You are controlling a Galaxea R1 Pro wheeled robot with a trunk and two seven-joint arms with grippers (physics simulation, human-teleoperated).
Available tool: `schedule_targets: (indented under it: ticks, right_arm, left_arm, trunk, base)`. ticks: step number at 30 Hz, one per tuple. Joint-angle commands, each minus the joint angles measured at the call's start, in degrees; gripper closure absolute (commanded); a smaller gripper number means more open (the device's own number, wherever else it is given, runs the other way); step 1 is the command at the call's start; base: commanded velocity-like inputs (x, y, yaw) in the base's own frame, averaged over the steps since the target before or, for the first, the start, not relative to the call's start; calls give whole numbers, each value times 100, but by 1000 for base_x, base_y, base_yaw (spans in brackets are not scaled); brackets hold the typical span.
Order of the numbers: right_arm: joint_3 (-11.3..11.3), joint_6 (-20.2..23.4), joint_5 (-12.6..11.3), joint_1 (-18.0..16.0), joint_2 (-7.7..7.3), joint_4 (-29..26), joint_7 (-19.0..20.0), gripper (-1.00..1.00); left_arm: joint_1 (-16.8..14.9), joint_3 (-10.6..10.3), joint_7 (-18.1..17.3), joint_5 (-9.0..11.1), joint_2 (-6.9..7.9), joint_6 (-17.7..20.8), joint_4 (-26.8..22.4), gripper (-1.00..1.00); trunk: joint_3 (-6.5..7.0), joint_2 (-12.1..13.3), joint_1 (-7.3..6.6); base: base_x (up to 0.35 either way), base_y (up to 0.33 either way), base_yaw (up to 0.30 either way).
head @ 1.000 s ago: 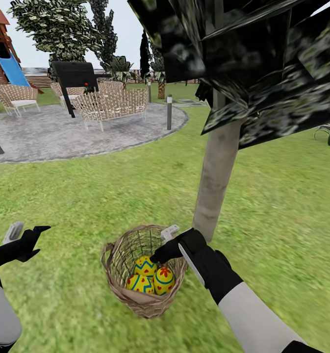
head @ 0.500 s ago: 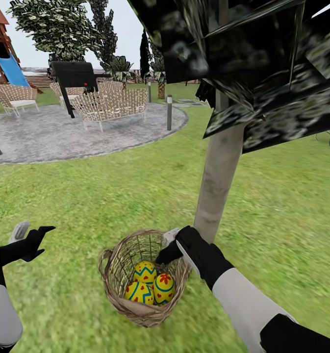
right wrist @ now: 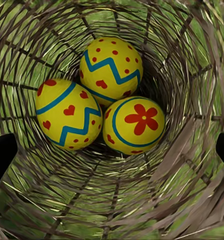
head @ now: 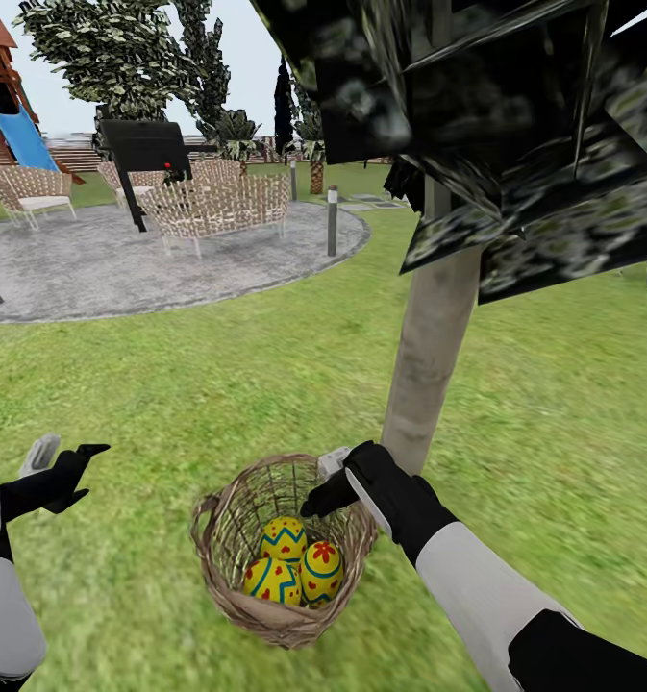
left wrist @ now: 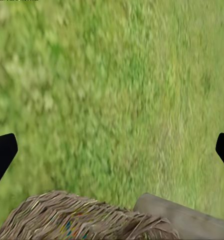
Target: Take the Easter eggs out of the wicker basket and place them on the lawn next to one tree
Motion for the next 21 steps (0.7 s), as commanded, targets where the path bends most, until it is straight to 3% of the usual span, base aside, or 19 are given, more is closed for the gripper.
schedule_targets:
  ticks: [1, 9, 21]
  right_arm:
    - [7, 25, -45, -4, 0, -2, -21, -100]
    - [7, 24, -40, 4, 0, -2, -10, -100]
    - [23, 24, -39, 14, 0, -8, -15, -100]
  left_arm:
    - [-6, 19, -43, -39, -3, 29, 0, -100]
    - [-6, 19, -46, -39, -10, 29, 4, -100]
    - [-6, 19, -49, -39, -10, 29, 4, -100]
  trunk:
    - [-5, -2, 1]
    - [-4, -2, 1]
    - [-4, -2, 1]
  base:
    - [223, 0, 0]
    - [49, 0, 28]
    - [1, 0, 245]
